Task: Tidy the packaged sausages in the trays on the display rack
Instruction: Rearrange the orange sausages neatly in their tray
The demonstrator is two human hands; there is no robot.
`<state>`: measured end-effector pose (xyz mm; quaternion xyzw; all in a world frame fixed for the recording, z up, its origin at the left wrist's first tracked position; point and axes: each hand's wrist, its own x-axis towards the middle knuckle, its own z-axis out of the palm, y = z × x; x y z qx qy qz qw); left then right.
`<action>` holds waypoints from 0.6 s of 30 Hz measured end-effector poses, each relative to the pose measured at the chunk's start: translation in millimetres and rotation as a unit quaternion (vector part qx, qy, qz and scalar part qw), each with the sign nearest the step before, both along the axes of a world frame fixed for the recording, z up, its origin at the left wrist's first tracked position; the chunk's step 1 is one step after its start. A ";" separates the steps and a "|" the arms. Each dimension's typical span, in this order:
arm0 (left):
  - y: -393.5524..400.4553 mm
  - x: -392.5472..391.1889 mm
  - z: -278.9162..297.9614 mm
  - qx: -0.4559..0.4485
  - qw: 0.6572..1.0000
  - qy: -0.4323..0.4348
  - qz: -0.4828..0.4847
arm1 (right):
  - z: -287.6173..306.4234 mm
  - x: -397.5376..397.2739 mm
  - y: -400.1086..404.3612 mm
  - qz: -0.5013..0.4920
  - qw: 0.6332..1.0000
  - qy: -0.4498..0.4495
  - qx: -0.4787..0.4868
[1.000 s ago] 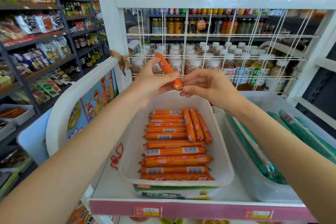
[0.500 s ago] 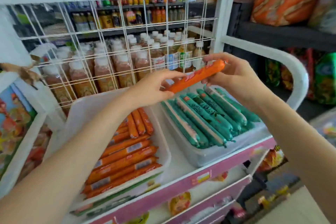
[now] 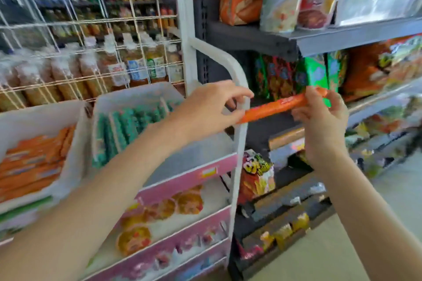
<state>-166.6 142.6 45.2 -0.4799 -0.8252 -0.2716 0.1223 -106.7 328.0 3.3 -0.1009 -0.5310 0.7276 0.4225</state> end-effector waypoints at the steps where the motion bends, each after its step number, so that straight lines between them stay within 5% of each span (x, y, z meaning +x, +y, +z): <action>1: 13.3 2.5 -2.7 0.009 0.999 0.026 0.018 | -6.8 2.2 22.5 -0.043 0.999 -0.008 -0.025; 3: 35.7 7.7 -9.9 0.002 0.997 0.059 0.048 | -21.1 -1.3 60.9 -0.097 0.994 -0.047 -0.008; 6: 59.4 12.1 -25.1 -0.035 0.991 0.102 0.076 | -38.7 -25.3 92.0 -0.070 0.967 -0.166 0.179; 10: 77.8 13.9 -39.9 -0.089 0.982 0.131 0.107 | -43.2 -65.9 106.3 -0.047 0.804 -0.301 0.511; 14: 81.1 15.2 -44.3 -0.094 0.976 0.146 0.131 | -45.5 -93.2 111.9 -0.050 0.654 -0.389 0.647; 16: 79.9 15.2 -46.5 -0.090 0.975 0.146 0.139 | -45.6 -99.1 113.0 -0.062 0.609 -0.415 0.673; 18: 77.9 15.2 -49.3 -0.077 0.976 0.145 0.140 | -43.6 -97.5 112.9 -0.061 0.608 -0.414 0.674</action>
